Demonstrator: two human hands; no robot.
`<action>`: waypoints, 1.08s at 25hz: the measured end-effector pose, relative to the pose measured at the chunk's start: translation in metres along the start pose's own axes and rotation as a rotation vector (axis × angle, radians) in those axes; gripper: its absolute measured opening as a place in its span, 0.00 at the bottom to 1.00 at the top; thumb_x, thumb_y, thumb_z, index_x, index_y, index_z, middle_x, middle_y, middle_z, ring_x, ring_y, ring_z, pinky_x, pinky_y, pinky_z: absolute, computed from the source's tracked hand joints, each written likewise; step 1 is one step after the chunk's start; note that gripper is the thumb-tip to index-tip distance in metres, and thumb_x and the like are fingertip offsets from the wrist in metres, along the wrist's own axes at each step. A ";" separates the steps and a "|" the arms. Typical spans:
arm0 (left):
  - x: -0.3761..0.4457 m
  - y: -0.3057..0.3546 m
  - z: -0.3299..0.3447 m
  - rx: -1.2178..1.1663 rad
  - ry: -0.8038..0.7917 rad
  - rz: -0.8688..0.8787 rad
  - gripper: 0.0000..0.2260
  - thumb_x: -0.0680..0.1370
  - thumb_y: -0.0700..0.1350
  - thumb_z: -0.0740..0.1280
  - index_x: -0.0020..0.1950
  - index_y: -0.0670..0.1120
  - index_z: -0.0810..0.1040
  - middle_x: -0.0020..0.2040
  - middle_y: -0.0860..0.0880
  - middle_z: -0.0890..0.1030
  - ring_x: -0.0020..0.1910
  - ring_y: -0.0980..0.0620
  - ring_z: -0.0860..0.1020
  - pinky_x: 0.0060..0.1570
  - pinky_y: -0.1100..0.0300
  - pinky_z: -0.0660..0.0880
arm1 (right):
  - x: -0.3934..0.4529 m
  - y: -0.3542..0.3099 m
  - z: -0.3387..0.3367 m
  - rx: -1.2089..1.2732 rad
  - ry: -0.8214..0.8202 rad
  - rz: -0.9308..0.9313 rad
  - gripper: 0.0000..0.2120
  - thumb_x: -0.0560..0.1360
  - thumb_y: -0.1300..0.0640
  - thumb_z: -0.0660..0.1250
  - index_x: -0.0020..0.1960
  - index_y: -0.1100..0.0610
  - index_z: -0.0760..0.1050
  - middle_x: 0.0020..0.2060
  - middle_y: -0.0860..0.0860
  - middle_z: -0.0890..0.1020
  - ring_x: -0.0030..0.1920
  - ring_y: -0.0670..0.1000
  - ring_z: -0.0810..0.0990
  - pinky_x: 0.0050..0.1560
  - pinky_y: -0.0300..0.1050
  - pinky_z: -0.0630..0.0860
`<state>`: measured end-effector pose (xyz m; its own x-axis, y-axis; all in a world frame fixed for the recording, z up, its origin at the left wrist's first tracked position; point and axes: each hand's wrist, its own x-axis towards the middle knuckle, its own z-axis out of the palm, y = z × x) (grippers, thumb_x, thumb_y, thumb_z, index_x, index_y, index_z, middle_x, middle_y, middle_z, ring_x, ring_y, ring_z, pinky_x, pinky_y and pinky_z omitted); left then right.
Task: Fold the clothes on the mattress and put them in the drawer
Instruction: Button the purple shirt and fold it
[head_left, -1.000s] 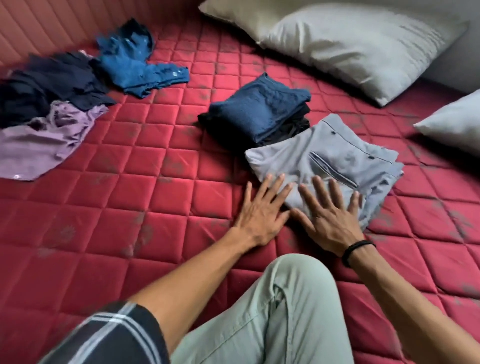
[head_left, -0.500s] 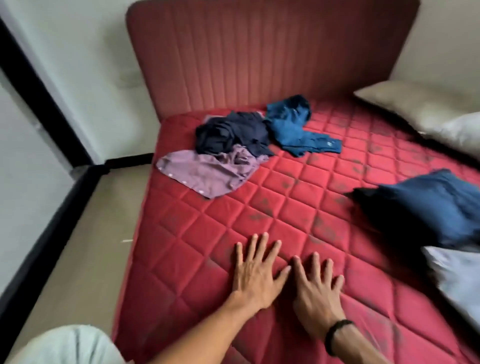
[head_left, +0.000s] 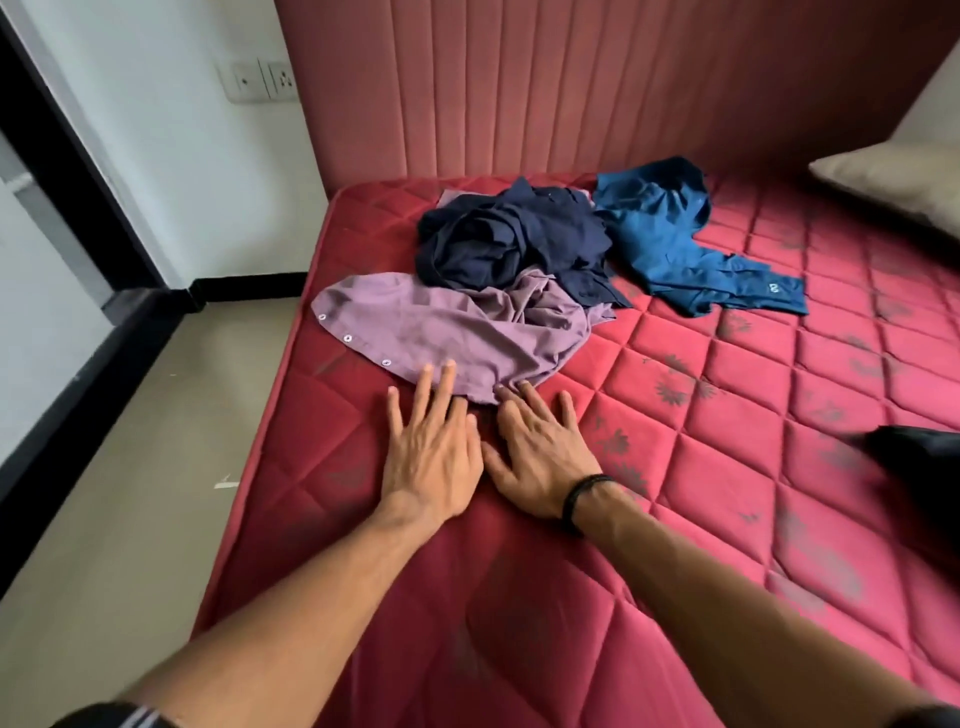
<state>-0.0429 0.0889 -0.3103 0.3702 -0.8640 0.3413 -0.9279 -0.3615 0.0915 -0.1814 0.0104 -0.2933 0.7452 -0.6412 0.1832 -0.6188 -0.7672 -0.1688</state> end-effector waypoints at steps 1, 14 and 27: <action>0.002 0.000 0.002 -0.014 0.024 0.013 0.22 0.83 0.53 0.51 0.69 0.47 0.76 0.81 0.48 0.64 0.81 0.47 0.59 0.76 0.35 0.58 | 0.007 0.004 0.002 0.037 0.067 -0.022 0.21 0.80 0.41 0.54 0.62 0.55 0.71 0.71 0.53 0.75 0.75 0.58 0.67 0.74 0.64 0.61; -0.065 0.013 -0.039 -0.644 0.242 -0.116 0.23 0.83 0.63 0.57 0.68 0.48 0.74 0.61 0.51 0.79 0.60 0.49 0.77 0.62 0.49 0.75 | -0.127 -0.025 -0.028 0.423 0.216 0.243 0.07 0.63 0.61 0.68 0.39 0.51 0.77 0.34 0.50 0.82 0.36 0.53 0.78 0.35 0.46 0.69; -0.186 0.072 -0.095 -0.614 -0.033 -0.371 0.42 0.70 0.58 0.77 0.79 0.45 0.66 0.66 0.37 0.79 0.56 0.33 0.79 0.54 0.45 0.78 | -0.303 -0.077 -0.152 0.622 -0.352 0.193 0.16 0.75 0.49 0.75 0.61 0.48 0.79 0.38 0.32 0.83 0.39 0.33 0.81 0.52 0.48 0.81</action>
<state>-0.1830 0.2570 -0.2779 0.6582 -0.7361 0.1581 -0.5946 -0.3794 0.7089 -0.3975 0.2622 -0.1884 0.7375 -0.6420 -0.2093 -0.5696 -0.4249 -0.7036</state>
